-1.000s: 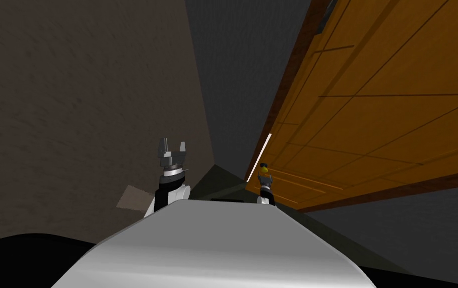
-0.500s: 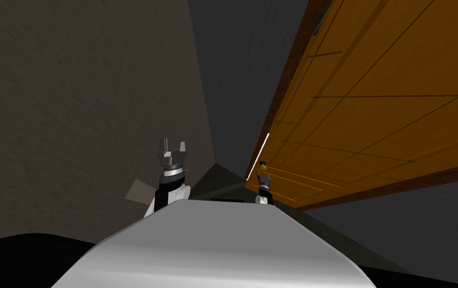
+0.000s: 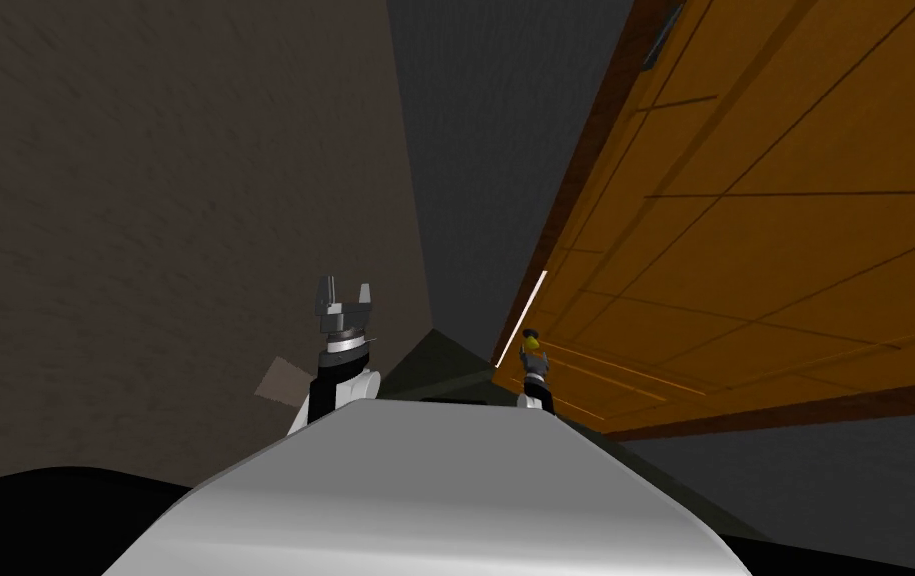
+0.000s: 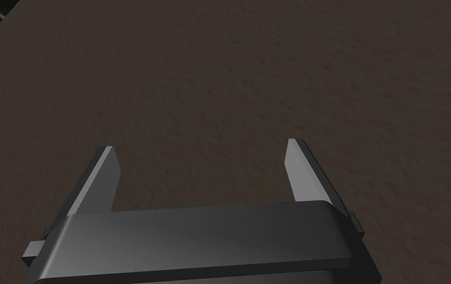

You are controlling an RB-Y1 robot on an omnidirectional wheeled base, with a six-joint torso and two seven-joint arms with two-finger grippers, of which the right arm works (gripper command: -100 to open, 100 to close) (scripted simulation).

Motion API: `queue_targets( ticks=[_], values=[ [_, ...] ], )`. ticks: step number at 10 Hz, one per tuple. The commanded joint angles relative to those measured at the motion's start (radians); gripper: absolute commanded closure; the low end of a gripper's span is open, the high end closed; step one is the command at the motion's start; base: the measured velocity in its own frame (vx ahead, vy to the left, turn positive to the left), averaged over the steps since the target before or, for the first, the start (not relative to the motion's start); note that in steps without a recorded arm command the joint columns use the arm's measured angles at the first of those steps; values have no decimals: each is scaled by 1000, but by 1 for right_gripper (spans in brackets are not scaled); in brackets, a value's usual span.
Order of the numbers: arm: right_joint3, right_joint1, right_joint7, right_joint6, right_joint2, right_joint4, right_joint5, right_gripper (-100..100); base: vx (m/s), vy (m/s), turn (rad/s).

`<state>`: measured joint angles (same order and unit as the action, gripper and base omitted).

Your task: Pull the door open

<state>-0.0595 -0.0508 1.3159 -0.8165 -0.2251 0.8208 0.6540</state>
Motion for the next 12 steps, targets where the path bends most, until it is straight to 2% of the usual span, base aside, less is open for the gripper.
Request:
queue_targets(
  ticks=[1,3,4,5,10,11,12],
  values=[
    [7,-4,34,-13,-27,-22,7,-100,195,-25,101],
    [13,-10,53,-18,-44,-29,12,-100,152,-16,79],
    [13,-13,39,-10,-38,-13,11,-100,56,-4,11],
    [13,-13,39,-10,-38,-13,11,100,-3,-7,-33],
    [13,-13,39,-10,-38,-13,11,100,-12,-1,3],
    [-2,-21,58,-11,-52,-12,6,100,-129,-8,111],
    [-8,-24,64,-12,-56,-11,3,100,-176,-6,100]
  ],
)
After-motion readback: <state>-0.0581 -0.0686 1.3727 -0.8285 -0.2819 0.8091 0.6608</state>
